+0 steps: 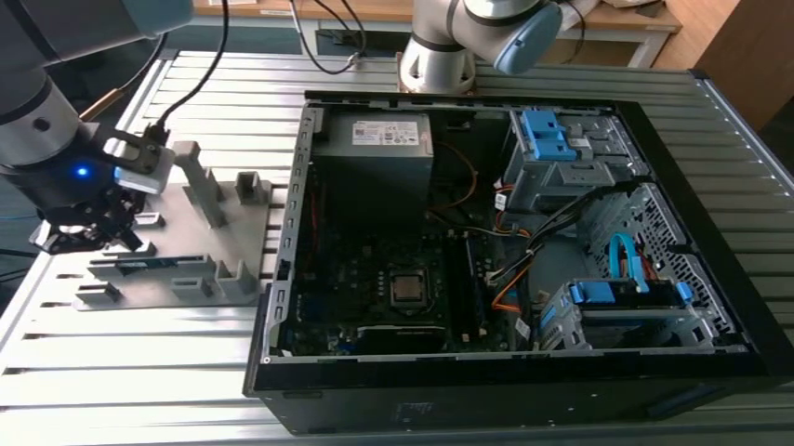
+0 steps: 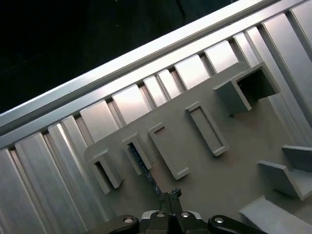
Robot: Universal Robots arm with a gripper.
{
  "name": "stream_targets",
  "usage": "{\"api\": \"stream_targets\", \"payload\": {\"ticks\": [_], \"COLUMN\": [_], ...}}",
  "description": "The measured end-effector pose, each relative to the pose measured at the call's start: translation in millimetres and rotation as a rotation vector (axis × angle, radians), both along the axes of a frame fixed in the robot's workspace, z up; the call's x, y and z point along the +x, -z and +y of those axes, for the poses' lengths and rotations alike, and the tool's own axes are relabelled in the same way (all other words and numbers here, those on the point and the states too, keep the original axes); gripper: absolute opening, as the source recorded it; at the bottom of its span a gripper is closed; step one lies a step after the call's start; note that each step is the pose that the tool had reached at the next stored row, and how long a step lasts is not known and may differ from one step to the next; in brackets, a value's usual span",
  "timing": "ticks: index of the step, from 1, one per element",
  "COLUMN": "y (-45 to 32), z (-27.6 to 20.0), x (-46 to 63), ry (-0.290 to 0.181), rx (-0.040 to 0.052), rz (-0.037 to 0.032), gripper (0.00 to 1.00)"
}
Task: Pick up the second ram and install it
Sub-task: 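Pick up the second ram and move it above second insertion slot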
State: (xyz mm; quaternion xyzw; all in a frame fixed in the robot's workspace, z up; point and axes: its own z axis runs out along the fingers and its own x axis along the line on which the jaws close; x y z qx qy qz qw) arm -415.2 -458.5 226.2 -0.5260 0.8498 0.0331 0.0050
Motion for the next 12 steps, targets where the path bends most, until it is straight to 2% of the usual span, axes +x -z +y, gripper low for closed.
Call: {"api": "stream_targets", "payload": {"ticks": [11,12], "y": [0.2,0.2], "z": [0.0,0.0], "x": [0.0,0.0], "ry": [-0.186,-0.213], "rx": [-0.0068,-0.007], "rz": [0.0,-0.0001], "gripper": [0.1,0.1]}}
